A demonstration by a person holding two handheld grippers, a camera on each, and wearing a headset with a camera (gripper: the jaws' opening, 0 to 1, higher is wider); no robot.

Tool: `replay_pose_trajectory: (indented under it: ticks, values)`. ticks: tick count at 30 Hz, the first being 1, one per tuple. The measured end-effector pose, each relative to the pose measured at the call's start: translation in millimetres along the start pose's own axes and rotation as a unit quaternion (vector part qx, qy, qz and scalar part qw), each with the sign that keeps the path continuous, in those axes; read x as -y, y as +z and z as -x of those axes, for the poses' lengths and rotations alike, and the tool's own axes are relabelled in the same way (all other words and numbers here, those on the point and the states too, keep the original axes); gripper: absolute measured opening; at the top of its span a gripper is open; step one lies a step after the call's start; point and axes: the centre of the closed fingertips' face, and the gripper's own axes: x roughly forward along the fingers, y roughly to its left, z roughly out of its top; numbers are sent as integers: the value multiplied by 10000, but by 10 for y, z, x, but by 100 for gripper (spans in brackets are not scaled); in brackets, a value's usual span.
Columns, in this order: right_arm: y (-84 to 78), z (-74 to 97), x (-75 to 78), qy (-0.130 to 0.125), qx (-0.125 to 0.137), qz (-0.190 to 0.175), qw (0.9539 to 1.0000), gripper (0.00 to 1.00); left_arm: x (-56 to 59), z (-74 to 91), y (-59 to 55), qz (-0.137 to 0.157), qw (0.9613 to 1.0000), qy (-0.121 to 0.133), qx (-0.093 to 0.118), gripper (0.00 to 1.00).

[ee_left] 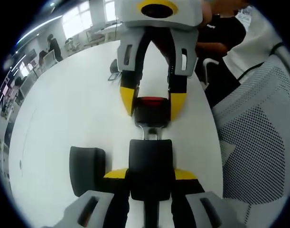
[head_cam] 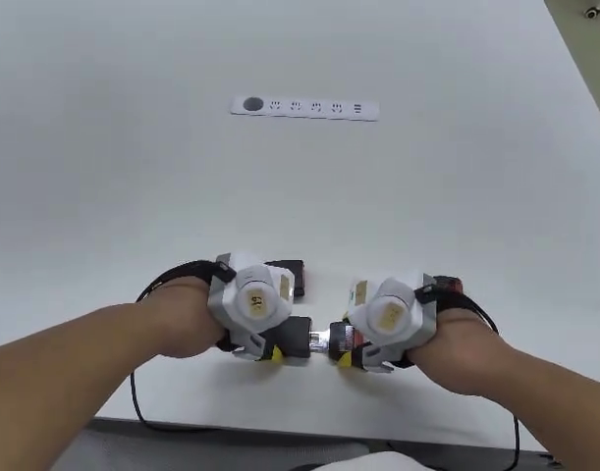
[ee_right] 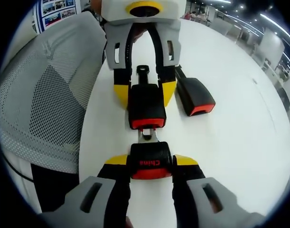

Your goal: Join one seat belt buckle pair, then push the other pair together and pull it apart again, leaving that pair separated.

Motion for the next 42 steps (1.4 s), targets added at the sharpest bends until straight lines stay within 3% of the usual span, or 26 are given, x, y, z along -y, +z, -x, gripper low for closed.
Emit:
replay_pose_trajectory:
  ticks: [3,10,16,23,27,35,42]
  values:
    - [13,-10,-2,26,13,72,10000,32,25,23,24,-16,9999,-22,126,34]
    - [66,-38,-20,74,77,101,9999,31,22,17,39,-12,9998,-24,206,33]
    - [165,-98,-28,69,168,55,9998,31,29,12,36,-54,9998,-41,162,33]
    - [147,-119,-57,116,101,47,9999,31,-1,4,19,-57,9998,-34,166,33]
    - [111,-106,-49,83,40,260,9996,30,-6,16,11,-78,9999,-26,91,33]
    - [81,-132,12,66,-30,203,9998,30,-23,16,9,32,9999,9,134,32]
    - [87,-109,4,43,-31,119,9999,30,-21,14,3,12,10000,-14,24,32]
